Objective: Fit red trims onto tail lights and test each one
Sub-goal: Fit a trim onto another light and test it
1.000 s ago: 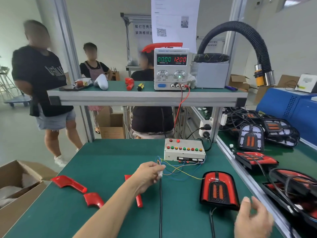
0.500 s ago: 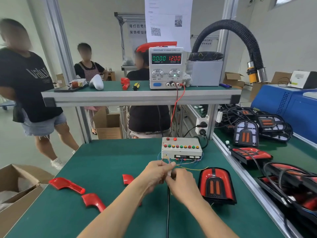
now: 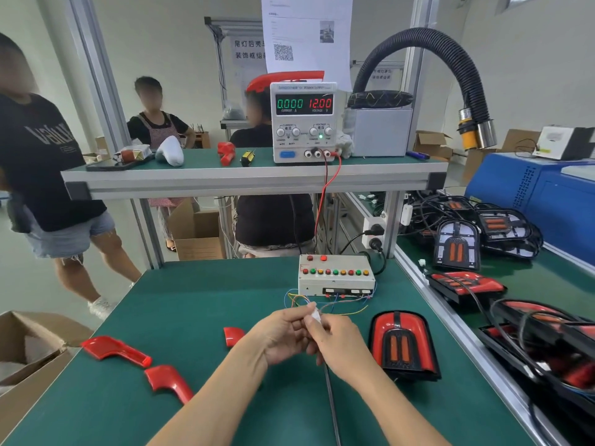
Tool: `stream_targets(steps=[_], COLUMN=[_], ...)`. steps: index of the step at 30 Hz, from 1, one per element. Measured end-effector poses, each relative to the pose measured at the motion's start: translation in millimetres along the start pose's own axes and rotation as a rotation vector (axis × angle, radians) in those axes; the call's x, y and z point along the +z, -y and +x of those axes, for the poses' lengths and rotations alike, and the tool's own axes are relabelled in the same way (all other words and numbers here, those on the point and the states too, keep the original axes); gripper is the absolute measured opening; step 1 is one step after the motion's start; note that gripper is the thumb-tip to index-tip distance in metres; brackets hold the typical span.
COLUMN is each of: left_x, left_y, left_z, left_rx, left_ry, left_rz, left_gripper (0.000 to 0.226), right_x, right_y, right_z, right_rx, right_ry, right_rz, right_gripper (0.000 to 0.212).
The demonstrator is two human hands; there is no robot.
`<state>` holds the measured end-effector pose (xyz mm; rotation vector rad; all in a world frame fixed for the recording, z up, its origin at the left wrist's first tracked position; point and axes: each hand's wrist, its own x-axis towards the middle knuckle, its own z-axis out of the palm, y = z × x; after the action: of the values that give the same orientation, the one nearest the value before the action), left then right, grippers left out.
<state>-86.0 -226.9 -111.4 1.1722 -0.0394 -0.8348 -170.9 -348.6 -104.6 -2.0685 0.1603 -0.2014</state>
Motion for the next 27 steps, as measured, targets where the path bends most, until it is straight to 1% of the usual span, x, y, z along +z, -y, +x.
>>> stream_targets(steps=[4, 11, 20, 24, 27], left_x=[3, 6, 11, 8, 7], left_y=[4, 13, 20, 22, 23], left_z=[6, 7, 7, 7, 7], left_rx=[0.001, -0.059, -0.107, -0.119, -0.12], left_ry=[-0.048, -0.148, -0.181, -0.183, -0.182], left_rz=[-0.06, -0.16, -0.228, -0.218, -0.208], left_gripper=[0.029, 0.024, 0.02, 0.017, 0.02], right_x=[3, 14, 10, 9, 10], right_y=[-6, -16, -19, -20, -21], right_z=[1, -1, -6, -7, -7], right_rx=[0.048, 0.086, 0.14, 0.151, 0.159], right_ry=[-0.015, -0.027, -0.004, 0.018, 0.029], right_rz=[0.119, 0.189, 0.229, 0.253, 0.259], right_gripper=[0.047, 0.045, 0.043, 0.043, 0.043])
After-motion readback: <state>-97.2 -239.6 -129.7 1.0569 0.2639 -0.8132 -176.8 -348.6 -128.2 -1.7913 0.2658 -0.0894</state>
